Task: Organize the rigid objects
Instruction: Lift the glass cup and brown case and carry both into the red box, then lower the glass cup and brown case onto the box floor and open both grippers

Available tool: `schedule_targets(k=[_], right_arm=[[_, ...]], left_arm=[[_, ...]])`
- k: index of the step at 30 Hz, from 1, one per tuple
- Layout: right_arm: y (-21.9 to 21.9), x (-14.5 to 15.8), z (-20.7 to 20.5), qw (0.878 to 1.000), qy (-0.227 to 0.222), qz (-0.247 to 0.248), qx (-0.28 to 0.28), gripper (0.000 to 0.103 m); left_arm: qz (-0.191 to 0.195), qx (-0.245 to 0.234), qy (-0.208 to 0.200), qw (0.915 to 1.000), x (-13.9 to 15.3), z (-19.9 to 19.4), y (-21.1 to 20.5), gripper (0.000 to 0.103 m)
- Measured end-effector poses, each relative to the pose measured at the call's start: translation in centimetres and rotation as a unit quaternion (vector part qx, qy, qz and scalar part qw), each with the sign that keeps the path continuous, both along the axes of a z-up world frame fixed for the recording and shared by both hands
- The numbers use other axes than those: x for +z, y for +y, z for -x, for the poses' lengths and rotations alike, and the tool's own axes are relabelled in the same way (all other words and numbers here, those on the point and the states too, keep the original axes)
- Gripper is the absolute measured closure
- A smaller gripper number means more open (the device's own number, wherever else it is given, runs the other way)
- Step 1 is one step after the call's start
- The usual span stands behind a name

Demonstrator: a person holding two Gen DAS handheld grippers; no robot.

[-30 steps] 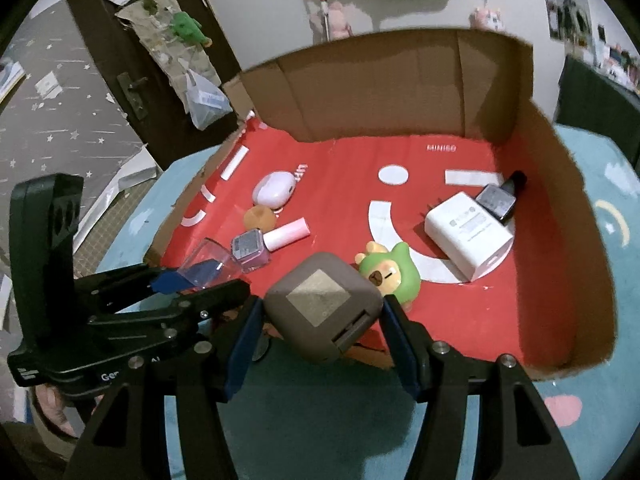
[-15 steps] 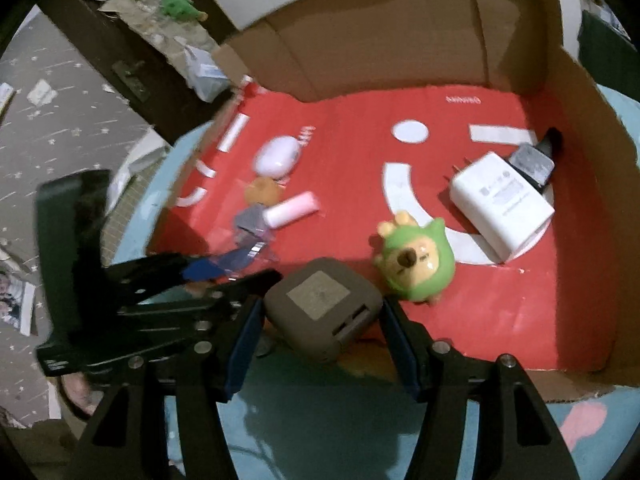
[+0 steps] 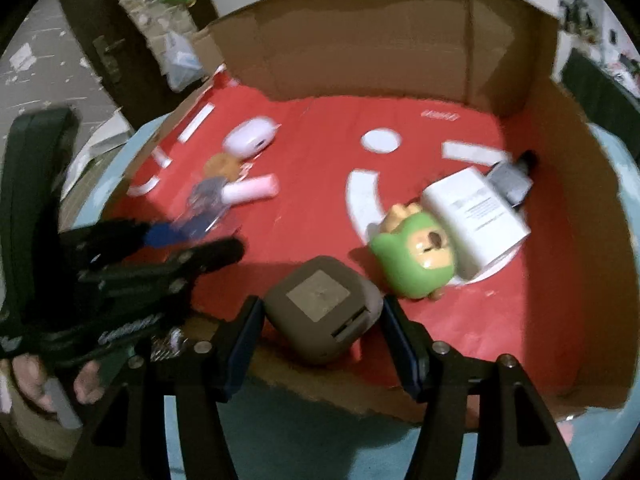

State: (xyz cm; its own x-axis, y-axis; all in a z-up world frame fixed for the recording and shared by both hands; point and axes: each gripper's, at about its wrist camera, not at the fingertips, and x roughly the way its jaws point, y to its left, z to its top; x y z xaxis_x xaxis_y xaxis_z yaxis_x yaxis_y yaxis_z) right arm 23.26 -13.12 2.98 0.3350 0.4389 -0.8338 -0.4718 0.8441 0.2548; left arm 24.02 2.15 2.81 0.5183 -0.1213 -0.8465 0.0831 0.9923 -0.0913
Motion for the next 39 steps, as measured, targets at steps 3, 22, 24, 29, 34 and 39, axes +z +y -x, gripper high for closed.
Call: schedule_targets(k=[3,22,24,29,34,39], right_arm=[[-0.3,-0.1,-0.5,1.000,-0.009,0.008,-0.018,0.040],[-2.0,-0.4,-2.5,0.994,-0.055,0.032,-0.092,0.040],[-2.0,-0.5,-2.5,0.994,-0.055,0.032,-0.092,0.040],[-2.1,-0.5,-2.5,0.994,-0.053,0.026,-0.093,0.040],[-2.3,-0.5,-2.4,0.994,-0.052,0.021,-0.094,0.040],[-2.3,-0.4,-2.3,0.994,-0.052,0.021,-0.095,0.040]], left_arm=[[-0.001,0.005,-0.004,1.0000,0.0,-0.6,0.1,0.063],[-0.002,0.021,-0.011,0.9997,-0.3,-1.4,0.6,0.063],[-0.015,0.022,-0.012,0.9996,-0.3,-1.4,0.5,0.063],[-0.036,0.022,-0.015,0.9990,-0.4,-1.2,0.2,0.062],[-0.038,0.027,-0.013,0.9988,-0.5,-1.1,0.3,0.053],[-0.036,0.029,-0.011,0.9989,-0.5,-0.9,0.5,0.047]])
